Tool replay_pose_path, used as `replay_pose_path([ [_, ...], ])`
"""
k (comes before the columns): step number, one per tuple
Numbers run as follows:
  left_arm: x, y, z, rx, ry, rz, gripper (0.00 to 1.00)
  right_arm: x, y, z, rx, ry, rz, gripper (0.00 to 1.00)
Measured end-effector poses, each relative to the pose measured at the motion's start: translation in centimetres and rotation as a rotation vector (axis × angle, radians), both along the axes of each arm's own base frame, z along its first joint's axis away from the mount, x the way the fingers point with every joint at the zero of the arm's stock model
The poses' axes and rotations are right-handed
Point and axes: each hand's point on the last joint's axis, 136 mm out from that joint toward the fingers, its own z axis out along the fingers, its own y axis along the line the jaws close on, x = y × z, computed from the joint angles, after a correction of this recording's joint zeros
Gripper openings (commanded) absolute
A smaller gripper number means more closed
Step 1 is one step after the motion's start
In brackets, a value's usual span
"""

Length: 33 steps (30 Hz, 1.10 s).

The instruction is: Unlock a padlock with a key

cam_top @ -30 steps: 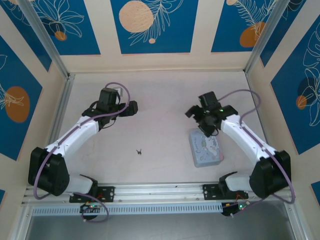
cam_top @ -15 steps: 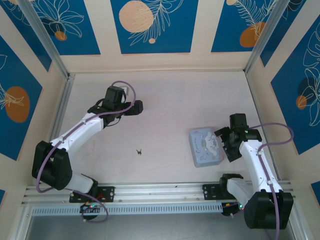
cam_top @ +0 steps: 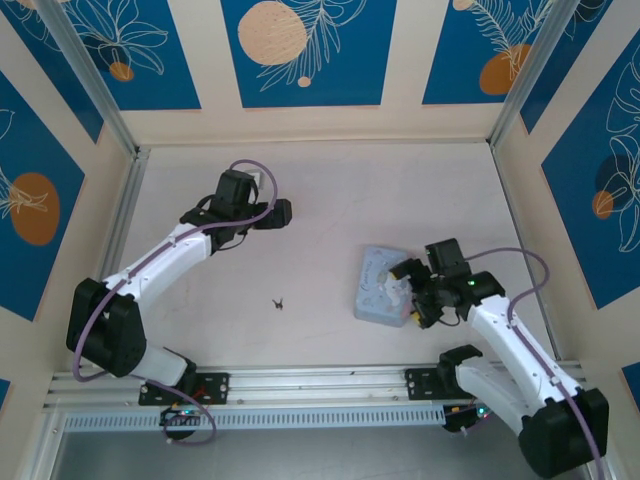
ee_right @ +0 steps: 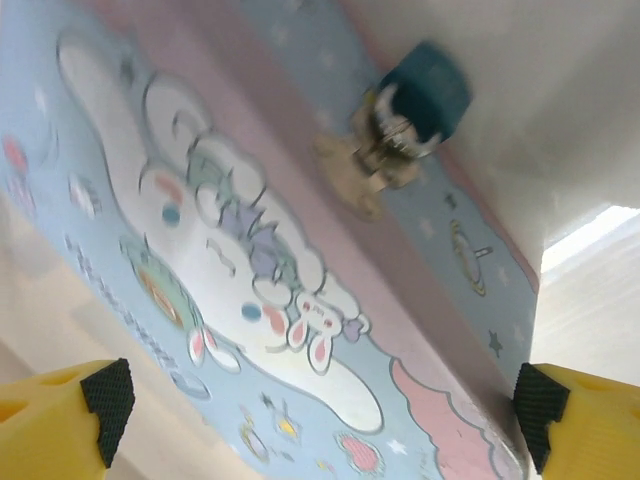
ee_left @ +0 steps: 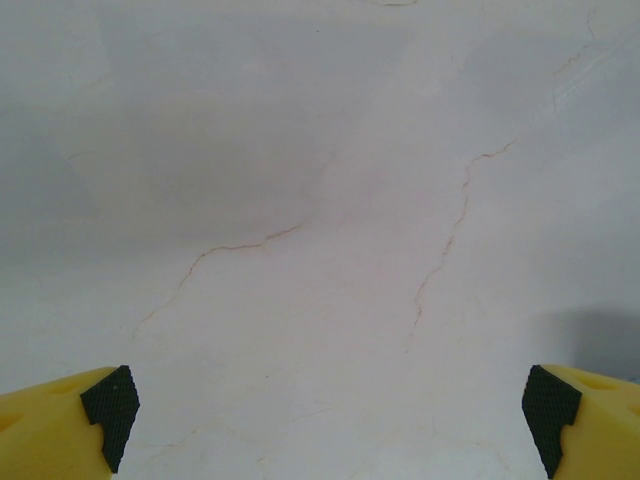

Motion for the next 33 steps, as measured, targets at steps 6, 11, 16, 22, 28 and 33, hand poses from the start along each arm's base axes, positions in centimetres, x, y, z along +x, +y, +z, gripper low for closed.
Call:
replay_pose_path([
  [6, 0.1, 0.2, -0.1, 0.003, 0.01, 0.024, 1.0, 2.7, 6.2, 0.1, 0.005, 0.052, 0.13, 1.0],
  [11, 0.1, 1.0, -0.2, 0.023, 0.017, 0.067, 1.0, 8.2, 12.3, 2.8, 0.034, -0.038, 0.229, 1.0],
  [16, -0.4, 3.0, -0.3, 0.08, 0.03, 0.153, 1.0, 13.5, 16.9, 5.6, 0.077, -0.147, 0.305, 1.0],
  [22, -1.3, 5.0, 2.2, 0.079, -0.023, 0.238, 1.0, 15.4, 16.1, 6.6, 0.081, -0.2, 0.322, 1.0],
  [28, -2.4, 5.0, 2.4, 0.039, -0.017, 0.232, 1.0, 18.4, 9.2, 8.6, 0.02, -0.29, 0.245, 0.98],
  [33, -3.5, 3.7, 1.0, -0.012, 0.053, 0.175, 1.0, 20.0, 3.1, 6.7, -0.065, -0.285, 0.179, 0.98],
])
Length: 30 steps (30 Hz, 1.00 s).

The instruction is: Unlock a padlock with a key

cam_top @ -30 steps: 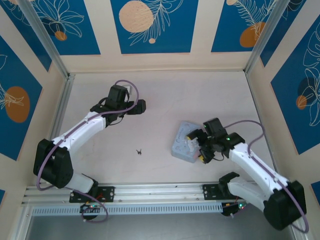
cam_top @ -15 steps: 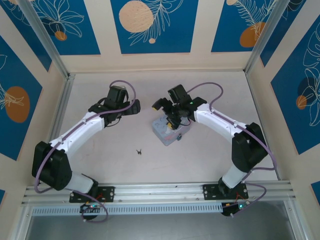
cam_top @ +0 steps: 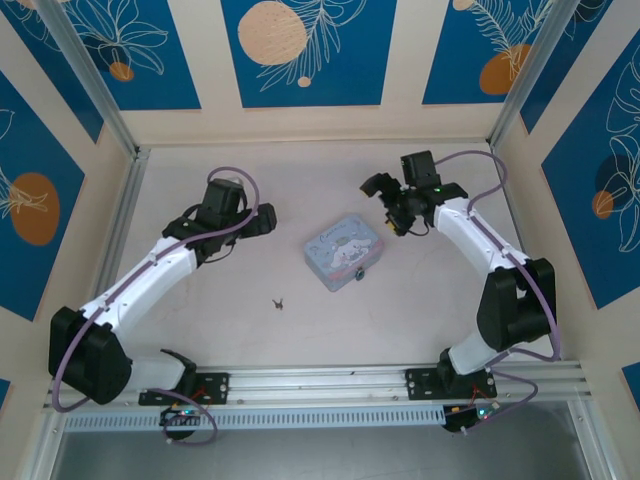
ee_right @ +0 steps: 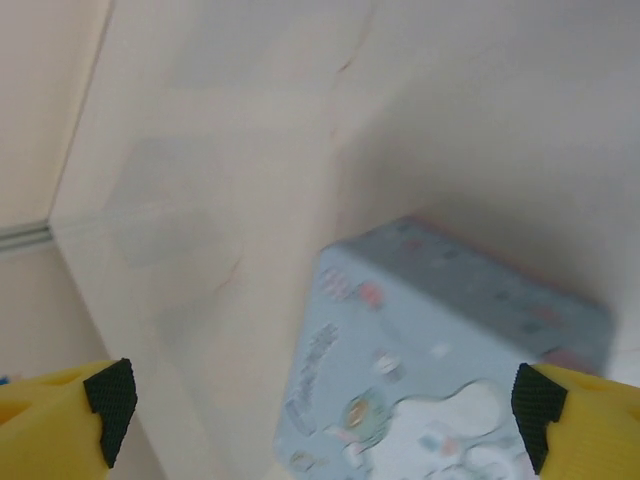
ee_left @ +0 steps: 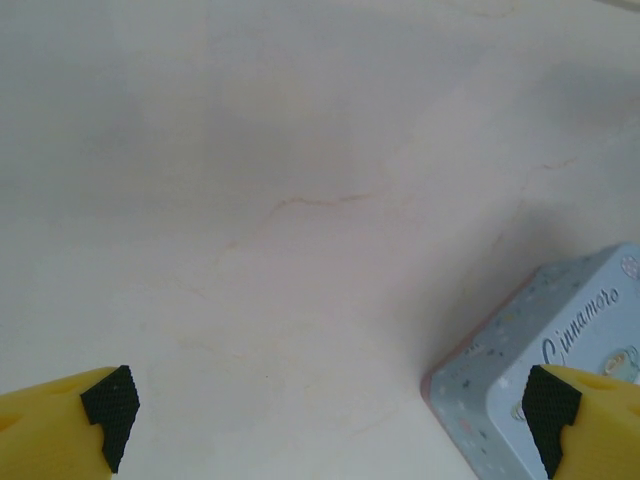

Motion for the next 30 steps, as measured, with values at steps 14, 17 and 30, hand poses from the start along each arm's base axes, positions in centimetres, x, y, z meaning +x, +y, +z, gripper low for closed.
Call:
replay_pose_path([
  [14, -3.4, -5.2, -5.6, -0.296, 0.233, -0.031, 1.0, -1.3, 1.3, -7.0, 0.026, 0.092, 0.102, 0.97],
  [17, -4.0, -6.6, -6.8, -0.328, 0.279, -0.045, 1.0, -2.9, 3.0, -7.9, 0.054, 0.105, 0.132, 0.97],
  [30, -3.3, -9.1, -9.7, -0.363, 0.336, -0.06, 1.0, -7.0, 8.1, -8.6, 0.135, 0.142, 0.182, 0.97],
])
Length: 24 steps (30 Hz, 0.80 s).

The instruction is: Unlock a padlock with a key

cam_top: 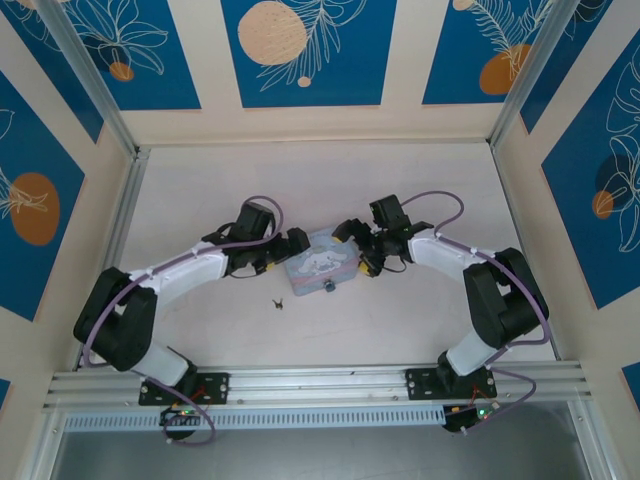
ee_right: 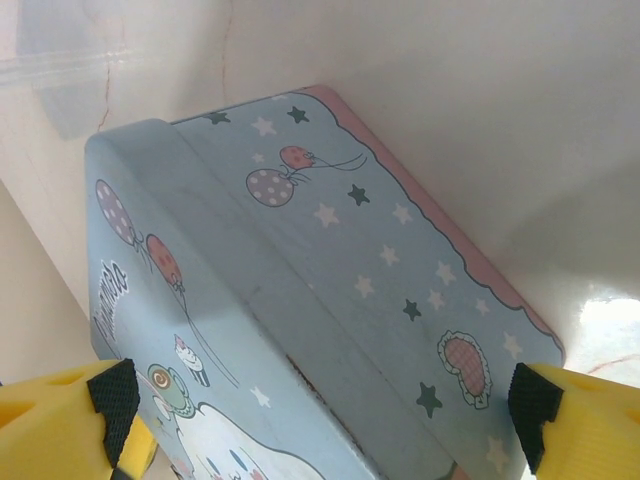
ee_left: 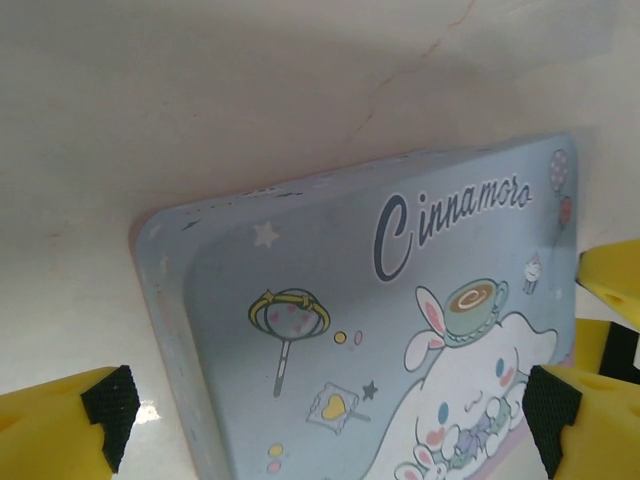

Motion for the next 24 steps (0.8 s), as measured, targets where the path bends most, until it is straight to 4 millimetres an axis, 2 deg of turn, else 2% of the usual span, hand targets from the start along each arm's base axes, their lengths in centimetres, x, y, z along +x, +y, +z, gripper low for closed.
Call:
replay_pose_path([
  [7, 1.8, -1.5, -0.7, -0.024, 0.004, 0.004, 1.0, 0.3, -0.1, 0.0, 0.004, 0.008, -0.04, 0.98],
  [17, 6.8, -4.3, 0.2, -0.045, -0.062, 0.004, 1.0, 2.2, -2.1, 0.1, 0.031, 0.031, -0.179, 0.98],
  [24, 7.7, -4.7, -0.6, -0.039, -0.067, 0.011, 1.0, 3.8, -2.8, -0.9, 0.067, 0.06, -0.255, 0.98],
])
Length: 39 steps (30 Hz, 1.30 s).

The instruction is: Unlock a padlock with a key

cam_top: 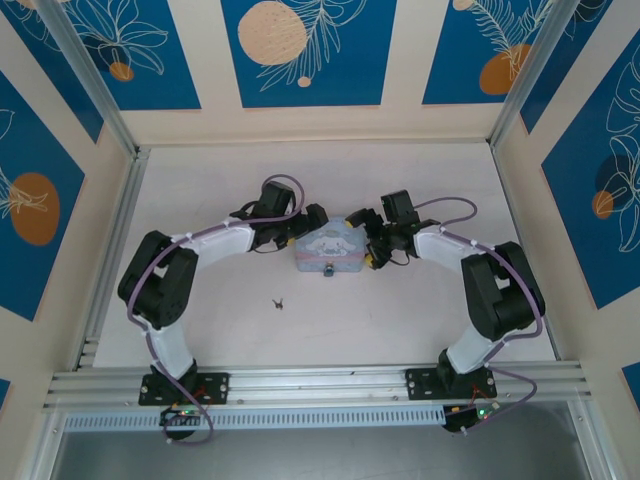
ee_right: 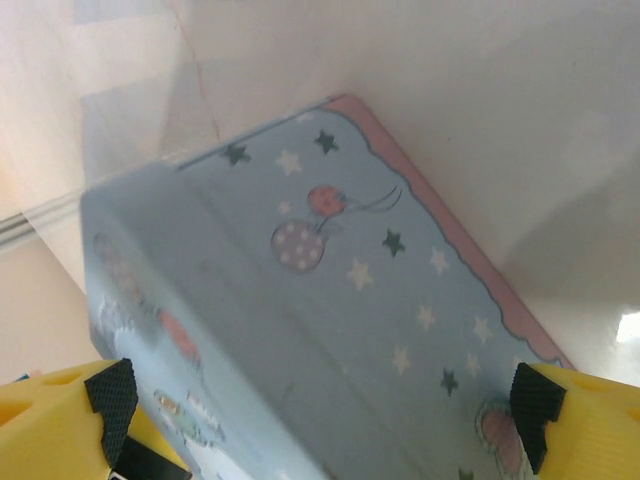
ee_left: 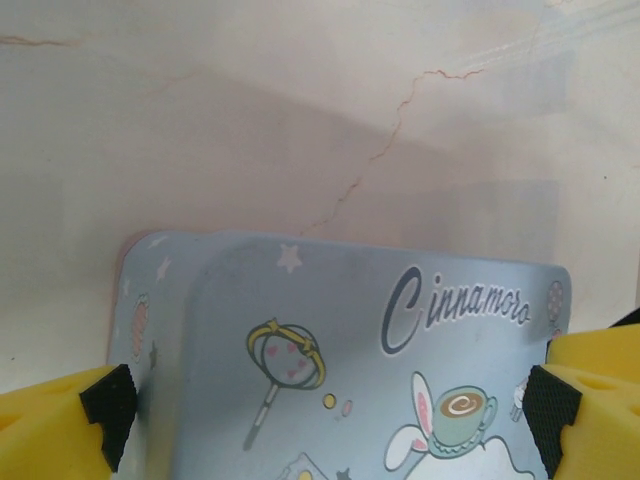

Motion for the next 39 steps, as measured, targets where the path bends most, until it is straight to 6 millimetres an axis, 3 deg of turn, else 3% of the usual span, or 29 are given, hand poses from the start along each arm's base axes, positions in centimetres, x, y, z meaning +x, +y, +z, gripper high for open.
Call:
replay_pose_path([
  [7, 0.1, 0.1, -0.5, 0.013, 0.001, -0.003, 1.0, 0.6, -0.2, 0.0, 0.017, -0.003, -0.015, 1.0],
  [11, 0.4, 0.7, -0.4, 0.015, -0.002, 0.007, 1.0, 0.3, -1.4, 0.6, -0.033, -0.017, -0.026, 1.0],
  [15, 0.5, 2.6, 0.5, 0.013, -0.016, 0.037, 1.0, -0.1, -2.8, 3.7, -0.092, -0.109, -0.012, 1.0],
  [20, 0.8, 6.2, 4.2, 0.023, -0.093, 0.087, 1.0, -1.8, -2.6, 7.5, -0.155, -0.263, 0.126, 0.84],
  [26, -0.9, 10.4, 8.1, 0.069, -0.175, 0.123, 1.0, -7.4, 3.1, 8.6, -0.224, -0.389, 0.507, 0.53],
  [29, -1.8, 13.8, 8.4, 0.099, -0.174, 0.176, 1.0, -10.8, 6.9, 8.3, -0.241, -0.428, 0.725, 0.54],
  [32, -2.3, 17.0, 8.2, 0.127, -0.156, 0.237, 1.0, -12.9, 10.8, 7.8, -0.26, -0.464, 0.916, 0.57],
  [35, -2.6, 19.2, 8.1, 0.141, -0.139, 0.281, 1.0, -13.7, 13.9, 6.8, -0.281, -0.476, 1.049, 0.56],
  [39, -3.0, 21.7, 8.2, 0.134, -0.122, 0.33, 1.0, -13.1, 17.9, 4.6, -0.309, -0.476, 1.178, 0.52],
])
